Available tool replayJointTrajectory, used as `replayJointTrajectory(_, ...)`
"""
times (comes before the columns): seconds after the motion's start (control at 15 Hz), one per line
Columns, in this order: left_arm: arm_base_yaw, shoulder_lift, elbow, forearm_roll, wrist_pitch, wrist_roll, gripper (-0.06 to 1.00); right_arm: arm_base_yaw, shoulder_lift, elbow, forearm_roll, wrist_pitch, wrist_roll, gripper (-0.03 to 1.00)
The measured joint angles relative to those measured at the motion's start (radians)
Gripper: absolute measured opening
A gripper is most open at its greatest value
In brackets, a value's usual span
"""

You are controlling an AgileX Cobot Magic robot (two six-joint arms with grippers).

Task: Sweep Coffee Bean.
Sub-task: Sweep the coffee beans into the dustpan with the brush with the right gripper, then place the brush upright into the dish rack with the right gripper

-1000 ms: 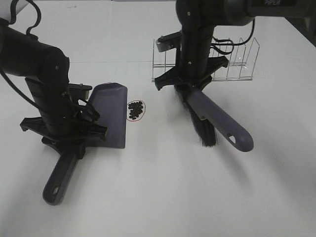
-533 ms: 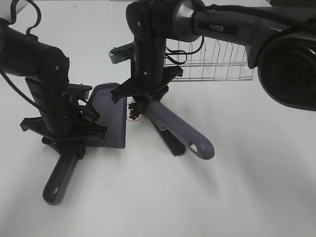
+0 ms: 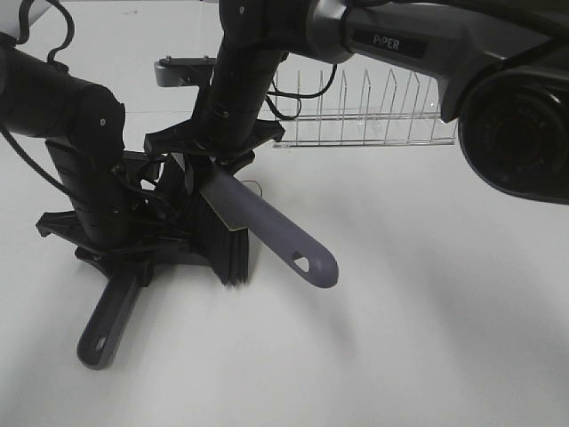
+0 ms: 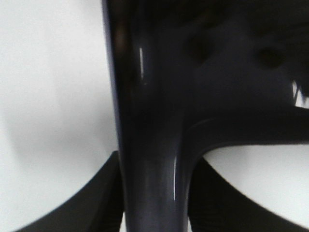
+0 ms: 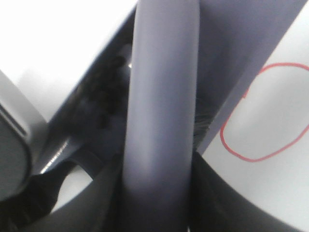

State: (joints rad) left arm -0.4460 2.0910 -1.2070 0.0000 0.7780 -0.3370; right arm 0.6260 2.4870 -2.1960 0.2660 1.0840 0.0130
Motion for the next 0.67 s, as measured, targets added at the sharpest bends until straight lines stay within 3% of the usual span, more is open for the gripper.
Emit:
replayJointTrajectory(0.13,0.0,0.0,0.0,0.0,0.0,0.0,0.33,0.005,0.008,-0.076,-0.043,0.045,0.005,0.26)
replayJointTrajectory(0.33,0.0,0.001,0.0,0.0,0.0,0.0,0.33,0.005,0.008,-0.178,-0.199,0.132,0.039,0.26)
replayJointTrajectory(0.67,0.0,0.001,0.0,0.0,0.001,0.0,0.33,-0.012,-0.055,-0.216,-0.412,0.139,0.053,0.26)
